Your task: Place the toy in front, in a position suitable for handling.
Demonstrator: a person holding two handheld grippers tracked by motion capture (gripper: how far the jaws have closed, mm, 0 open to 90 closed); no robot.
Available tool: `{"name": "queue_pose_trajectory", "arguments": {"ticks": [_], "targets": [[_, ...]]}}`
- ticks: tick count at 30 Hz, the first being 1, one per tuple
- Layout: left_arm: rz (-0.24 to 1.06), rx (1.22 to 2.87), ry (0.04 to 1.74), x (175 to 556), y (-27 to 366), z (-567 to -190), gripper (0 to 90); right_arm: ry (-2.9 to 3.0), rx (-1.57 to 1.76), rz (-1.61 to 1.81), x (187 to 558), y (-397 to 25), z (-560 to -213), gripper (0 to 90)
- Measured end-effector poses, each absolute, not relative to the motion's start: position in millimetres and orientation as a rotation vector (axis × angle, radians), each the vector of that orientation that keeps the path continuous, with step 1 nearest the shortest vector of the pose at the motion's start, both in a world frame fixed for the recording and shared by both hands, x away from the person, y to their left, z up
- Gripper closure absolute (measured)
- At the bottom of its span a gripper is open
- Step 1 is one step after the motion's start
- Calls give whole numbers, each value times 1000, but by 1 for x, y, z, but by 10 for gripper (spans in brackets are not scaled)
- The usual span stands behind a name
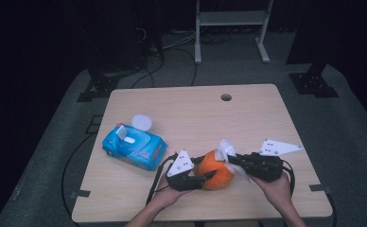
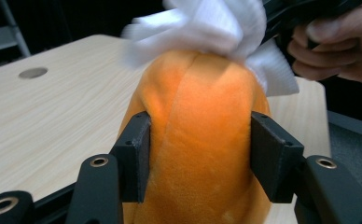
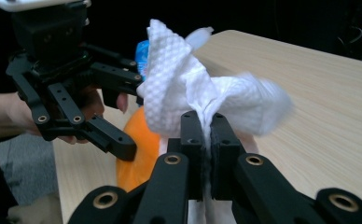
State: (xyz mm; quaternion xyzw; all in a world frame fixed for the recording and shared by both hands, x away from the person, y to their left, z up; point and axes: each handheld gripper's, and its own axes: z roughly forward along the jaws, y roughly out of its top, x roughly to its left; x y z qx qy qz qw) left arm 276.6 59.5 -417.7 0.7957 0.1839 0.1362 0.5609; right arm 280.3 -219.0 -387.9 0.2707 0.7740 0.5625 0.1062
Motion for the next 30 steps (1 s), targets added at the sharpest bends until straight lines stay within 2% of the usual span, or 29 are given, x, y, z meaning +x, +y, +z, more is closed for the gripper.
{"name": "queue_pose_trajectory", "arguments": {"ticks": [2, 3, 5, 7, 9, 11, 12, 15, 19, 21, 25, 30], "targets": [[331, 1888, 425, 276, 58, -418, 432, 2292, 784, 1638, 280, -216, -388, 854], [319, 1897, 421, 277, 58, -422, 368, 2335, 808, 1614, 286, -215, -397, 855], [317, 1895, 433, 282, 60, -425, 296, 2353, 823, 1596, 289, -217, -403, 856], [288, 1907, 467, 288, 61, -427, 164, 2361, 823, 1595, 289, -219, -404, 857], [255, 1900, 484, 293, 64, -430, 105, 2370, 791, 1560, 287, -218, -402, 857], [202, 1910, 469, 295, 64, -433, 124, 2373, 793, 1561, 288, -218, -401, 857], [189, 1919, 451, 294, 64, -434, 189, 2374, 794, 1559, 288, -218, -401, 857], [257, 1931, 427, 286, 57, -433, 310, 2324, 758, 1576, 281, -214, -394, 856], [332, 1932, 411, 276, 48, -430, 395, 2316, 672, 1606, 272, -204, -388, 855], [330, 1913, 430, 275, 50, -427, 429, 2317, 662, 1562, 272, -202, -389, 856], [384, 1904, 416, 271, 51, -420, 444, 2312, 728, 1588, 278, -211, -391, 856], [369, 1914, 389, 271, 52, -421, 431, 2309, 738, 1594, 278, -214, -399, 856]]}}
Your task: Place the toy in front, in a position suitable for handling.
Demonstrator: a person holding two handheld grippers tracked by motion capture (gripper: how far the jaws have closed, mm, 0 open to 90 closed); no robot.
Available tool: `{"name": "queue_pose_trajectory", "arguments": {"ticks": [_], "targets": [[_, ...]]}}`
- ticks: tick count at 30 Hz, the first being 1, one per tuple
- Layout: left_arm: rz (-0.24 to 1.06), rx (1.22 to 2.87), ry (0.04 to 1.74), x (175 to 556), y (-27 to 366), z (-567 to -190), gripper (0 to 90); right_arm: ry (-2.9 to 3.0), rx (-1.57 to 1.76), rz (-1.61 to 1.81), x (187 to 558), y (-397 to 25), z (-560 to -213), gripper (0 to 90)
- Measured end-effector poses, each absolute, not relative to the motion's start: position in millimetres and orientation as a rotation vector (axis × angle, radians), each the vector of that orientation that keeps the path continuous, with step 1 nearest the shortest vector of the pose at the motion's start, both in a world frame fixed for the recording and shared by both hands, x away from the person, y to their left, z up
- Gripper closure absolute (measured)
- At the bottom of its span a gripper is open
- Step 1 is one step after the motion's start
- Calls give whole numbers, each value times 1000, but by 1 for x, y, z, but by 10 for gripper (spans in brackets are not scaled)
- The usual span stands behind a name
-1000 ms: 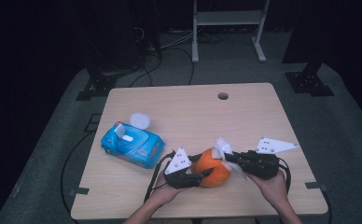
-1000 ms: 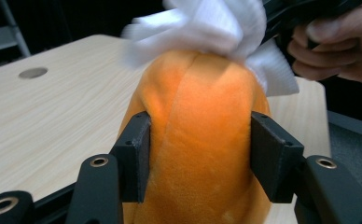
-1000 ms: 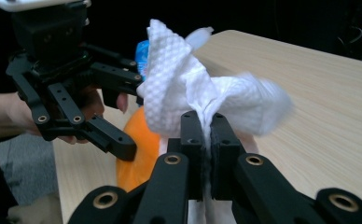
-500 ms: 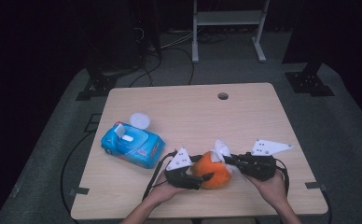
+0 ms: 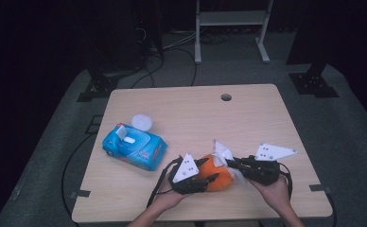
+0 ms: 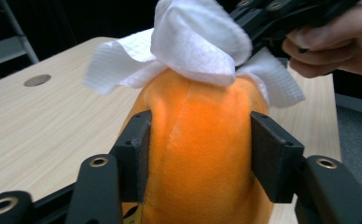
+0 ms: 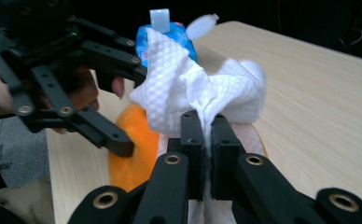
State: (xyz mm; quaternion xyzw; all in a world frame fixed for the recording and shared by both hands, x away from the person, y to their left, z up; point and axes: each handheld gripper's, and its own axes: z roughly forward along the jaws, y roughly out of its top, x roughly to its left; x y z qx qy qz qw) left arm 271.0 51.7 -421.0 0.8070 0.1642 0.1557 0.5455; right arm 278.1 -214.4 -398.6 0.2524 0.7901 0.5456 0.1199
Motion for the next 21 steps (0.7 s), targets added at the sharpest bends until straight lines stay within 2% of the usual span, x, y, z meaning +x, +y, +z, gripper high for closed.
{"name": "queue_pose_trajectory", "arguments": {"ticks": [6, 8, 10, 13, 15, 18, 21], "targets": [[267, 1943, 407, 285, 58, -430, 195, 2333, 779, 1589, 284, -222, -406, 856], [233, 1937, 427, 288, 60, -435, 167, 2334, 792, 1588, 285, -224, -408, 856], [246, 1944, 406, 288, 58, -437, 188, 2334, 806, 1583, 288, -228, -409, 856], [293, 1946, 397, 286, 56, -435, 328, 2311, 869, 1559, 292, -236, -412, 856], [331, 1945, 381, 283, 55, -435, 388, 2286, 896, 1576, 290, -237, -408, 858], [351, 1941, 379, 281, 55, -435, 413, 2277, 793, 1644, 280, -229, -396, 858], [363, 1936, 387, 280, 56, -432, 447, 2316, 773, 1588, 281, -222, -400, 858]]}}
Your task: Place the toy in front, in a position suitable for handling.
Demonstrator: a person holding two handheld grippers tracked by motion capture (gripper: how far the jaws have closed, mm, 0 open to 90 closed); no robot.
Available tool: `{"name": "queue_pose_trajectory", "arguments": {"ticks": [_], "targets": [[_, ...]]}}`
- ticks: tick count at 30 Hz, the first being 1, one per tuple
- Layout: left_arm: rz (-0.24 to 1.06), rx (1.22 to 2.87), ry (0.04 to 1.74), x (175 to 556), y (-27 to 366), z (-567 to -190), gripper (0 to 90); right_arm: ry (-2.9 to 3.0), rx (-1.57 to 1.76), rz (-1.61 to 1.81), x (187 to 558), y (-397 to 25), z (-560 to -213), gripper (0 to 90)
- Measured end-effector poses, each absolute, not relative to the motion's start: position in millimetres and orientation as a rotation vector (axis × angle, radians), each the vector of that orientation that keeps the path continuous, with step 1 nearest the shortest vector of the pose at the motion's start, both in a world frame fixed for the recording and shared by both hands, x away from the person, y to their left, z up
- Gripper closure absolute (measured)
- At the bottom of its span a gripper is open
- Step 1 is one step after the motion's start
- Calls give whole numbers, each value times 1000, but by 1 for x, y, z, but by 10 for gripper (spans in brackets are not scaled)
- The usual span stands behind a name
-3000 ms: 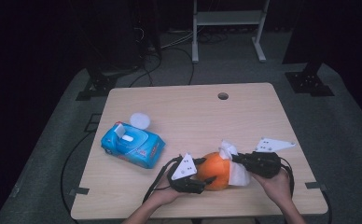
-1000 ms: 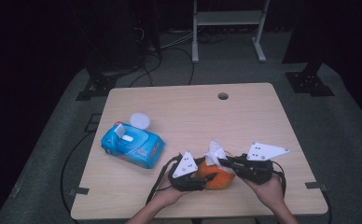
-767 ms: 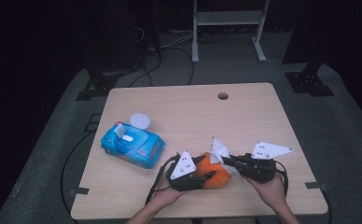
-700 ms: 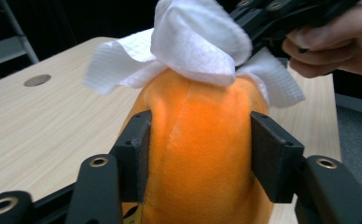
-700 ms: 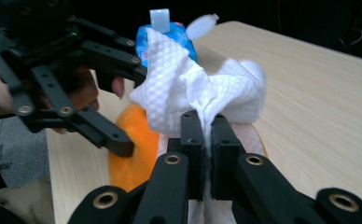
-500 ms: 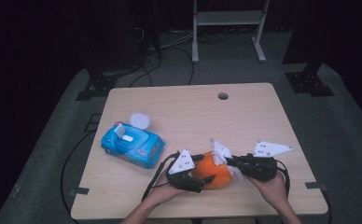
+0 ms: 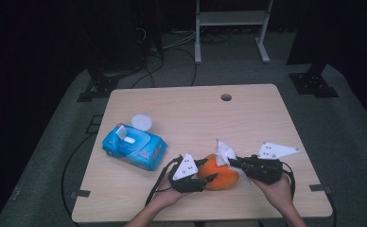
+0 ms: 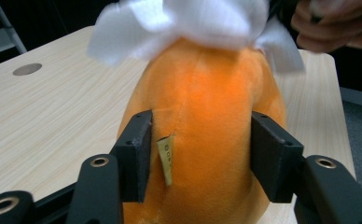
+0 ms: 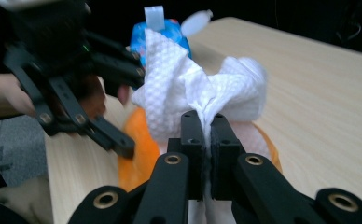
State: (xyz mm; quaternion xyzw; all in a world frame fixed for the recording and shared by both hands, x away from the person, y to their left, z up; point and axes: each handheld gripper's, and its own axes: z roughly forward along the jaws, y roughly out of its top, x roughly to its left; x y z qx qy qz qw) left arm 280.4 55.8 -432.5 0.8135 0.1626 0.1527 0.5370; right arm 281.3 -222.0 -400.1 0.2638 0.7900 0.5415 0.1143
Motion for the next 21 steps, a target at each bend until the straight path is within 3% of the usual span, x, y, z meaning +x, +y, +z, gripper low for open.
{"name": "queue_pose_trajectory", "arguments": {"ticks": [7, 12, 18, 21], "targets": [[357, 1912, 420, 283, 63, -426, 463, 2302, 959, 1570, 293, -244, -414, 857], [355, 1921, 407, 282, 62, -427, 447, 2302, 793, 1636, 282, -220, -398, 855], [336, 1948, 445, 290, 64, -432, 170, 2338, 881, 1541, 291, -227, -413, 856], [276, 1950, 498, 298, 66, -441, 106, 2330, 932, 1535, 294, -236, -416, 855]]}}
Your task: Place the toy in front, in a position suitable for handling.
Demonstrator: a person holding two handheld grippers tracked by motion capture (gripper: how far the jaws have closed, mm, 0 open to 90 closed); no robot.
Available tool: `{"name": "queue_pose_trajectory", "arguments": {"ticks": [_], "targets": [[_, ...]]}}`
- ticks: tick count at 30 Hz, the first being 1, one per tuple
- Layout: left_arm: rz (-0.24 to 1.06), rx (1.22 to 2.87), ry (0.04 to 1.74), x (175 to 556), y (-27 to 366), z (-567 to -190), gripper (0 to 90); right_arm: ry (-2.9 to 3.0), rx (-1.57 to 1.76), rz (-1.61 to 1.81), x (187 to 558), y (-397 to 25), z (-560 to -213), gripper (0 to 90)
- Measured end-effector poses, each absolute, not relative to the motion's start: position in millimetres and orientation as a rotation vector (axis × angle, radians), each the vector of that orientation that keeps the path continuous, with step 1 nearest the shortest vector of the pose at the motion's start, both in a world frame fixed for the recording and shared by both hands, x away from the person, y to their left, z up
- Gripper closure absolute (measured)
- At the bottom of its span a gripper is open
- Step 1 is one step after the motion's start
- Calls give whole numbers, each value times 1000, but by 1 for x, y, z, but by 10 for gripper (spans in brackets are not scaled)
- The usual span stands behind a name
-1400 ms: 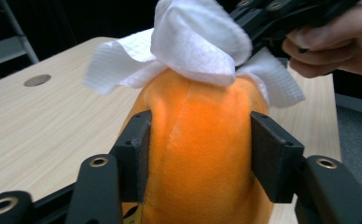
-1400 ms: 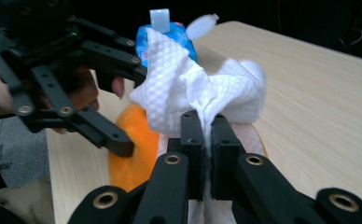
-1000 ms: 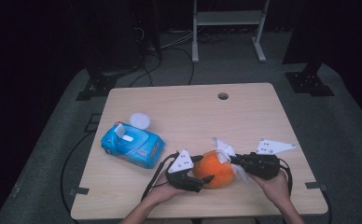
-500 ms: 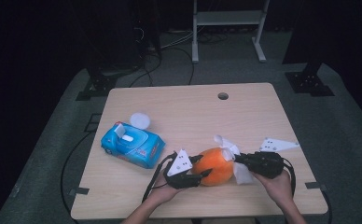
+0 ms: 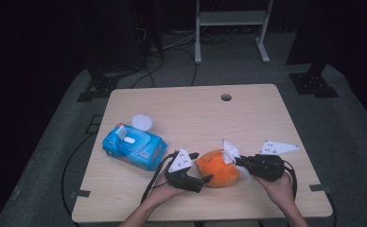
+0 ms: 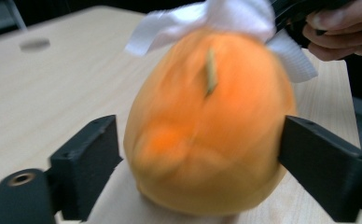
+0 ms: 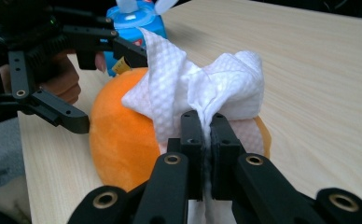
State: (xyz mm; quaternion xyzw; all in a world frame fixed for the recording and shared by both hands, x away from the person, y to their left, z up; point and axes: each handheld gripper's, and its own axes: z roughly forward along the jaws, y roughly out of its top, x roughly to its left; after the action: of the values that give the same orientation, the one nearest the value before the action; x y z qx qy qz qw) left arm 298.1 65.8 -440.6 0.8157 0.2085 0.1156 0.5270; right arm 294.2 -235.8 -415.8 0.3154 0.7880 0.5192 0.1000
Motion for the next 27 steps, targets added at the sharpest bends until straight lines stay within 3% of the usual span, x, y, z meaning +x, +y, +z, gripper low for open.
{"name": "queue_pose_trajectory", "arguments": {"ticks": [4, 7, 9, 14, 19, 23, 27], "targets": [[203, 1945, 509, 302, 62, -449, 127, 2333, 943, 1540, 296, -237, -417, 855], [256, 1952, 491, 297, 62, -444, 326, 2321, 943, 1530, 296, -238, -414, 855], [312, 1952, 485, 293, 62, -436, 385, 2257, 912, 1556, 290, -237, -404, 856], [338, 1936, 462, 286, 64, -426, 410, 2284, 739, 1605, 276, -212, -388, 854], [309, 1938, 468, 289, 65, -434, 375, 2366, 828, 1528, 291, -214, -410, 855], [172, 1904, 510, 300, 68, -442, 192, 2360, 933, 1509, 299, -229, -416, 854], [154, 1907, 511, 303, 70, -448, 132, 2377, 960, 1512, 301, -231, -420, 853]]}}
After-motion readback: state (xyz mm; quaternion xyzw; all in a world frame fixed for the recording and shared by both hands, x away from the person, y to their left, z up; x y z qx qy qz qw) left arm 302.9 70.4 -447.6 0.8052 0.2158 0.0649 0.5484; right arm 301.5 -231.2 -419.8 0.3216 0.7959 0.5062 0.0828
